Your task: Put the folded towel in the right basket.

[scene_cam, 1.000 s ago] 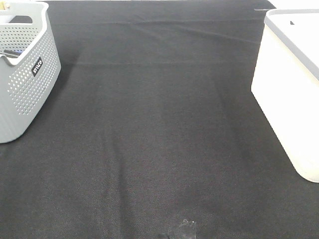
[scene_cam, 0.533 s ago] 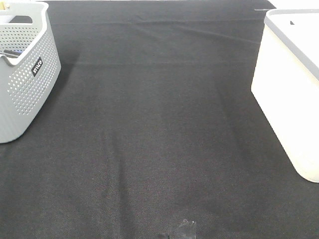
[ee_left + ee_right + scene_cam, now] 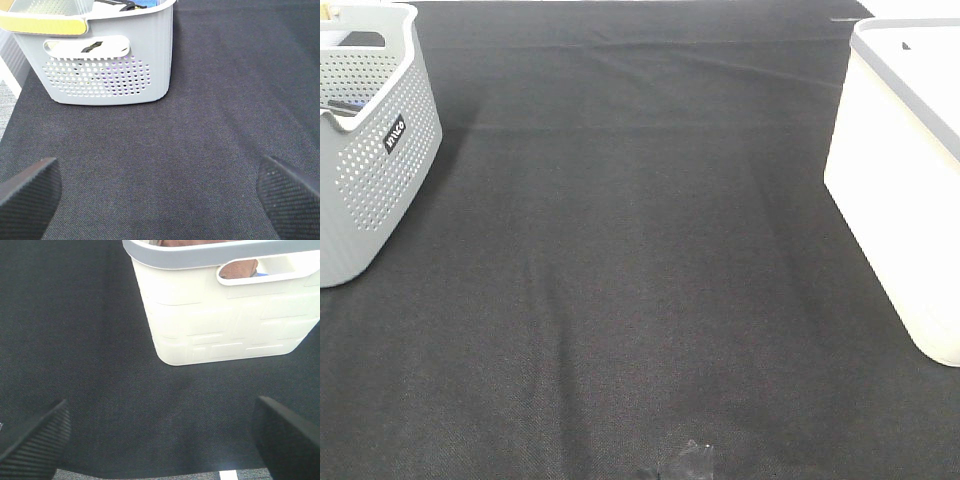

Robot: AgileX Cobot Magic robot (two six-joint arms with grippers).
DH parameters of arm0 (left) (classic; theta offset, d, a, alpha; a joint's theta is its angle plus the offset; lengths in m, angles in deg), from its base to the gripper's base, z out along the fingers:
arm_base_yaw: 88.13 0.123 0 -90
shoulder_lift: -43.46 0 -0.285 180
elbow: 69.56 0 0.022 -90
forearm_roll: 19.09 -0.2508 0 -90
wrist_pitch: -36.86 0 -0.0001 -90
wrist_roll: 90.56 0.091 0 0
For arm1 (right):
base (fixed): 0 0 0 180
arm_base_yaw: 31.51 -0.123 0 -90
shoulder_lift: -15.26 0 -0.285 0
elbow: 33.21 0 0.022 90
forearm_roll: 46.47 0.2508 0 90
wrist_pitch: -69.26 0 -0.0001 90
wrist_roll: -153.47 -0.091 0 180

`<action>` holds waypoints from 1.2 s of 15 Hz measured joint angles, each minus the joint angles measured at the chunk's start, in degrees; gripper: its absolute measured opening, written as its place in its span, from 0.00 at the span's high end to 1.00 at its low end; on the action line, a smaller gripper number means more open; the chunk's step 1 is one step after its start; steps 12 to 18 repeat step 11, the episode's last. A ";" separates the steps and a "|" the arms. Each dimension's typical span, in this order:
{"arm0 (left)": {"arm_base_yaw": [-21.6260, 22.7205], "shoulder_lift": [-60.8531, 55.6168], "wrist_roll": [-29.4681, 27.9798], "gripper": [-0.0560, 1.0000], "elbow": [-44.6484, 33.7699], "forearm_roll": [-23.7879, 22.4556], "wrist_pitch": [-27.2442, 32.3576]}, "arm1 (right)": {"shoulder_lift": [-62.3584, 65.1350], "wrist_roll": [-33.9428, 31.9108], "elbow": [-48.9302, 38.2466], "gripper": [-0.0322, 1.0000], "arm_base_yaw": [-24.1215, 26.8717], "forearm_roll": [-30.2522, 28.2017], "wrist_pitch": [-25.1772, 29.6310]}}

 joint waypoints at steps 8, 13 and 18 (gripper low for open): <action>0.00 0.00 0.00 0.01 0.00 0.00 0.00 | 0.00 0.00 0.00 0.06 0.00 0.00 0.00; 0.00 0.00 0.00 0.01 0.00 0.00 0.00 | 0.00 0.00 0.00 0.06 0.00 0.00 0.00; 0.00 0.00 0.00 0.01 0.00 0.00 0.00 | 0.00 0.00 0.00 0.06 0.00 0.00 0.00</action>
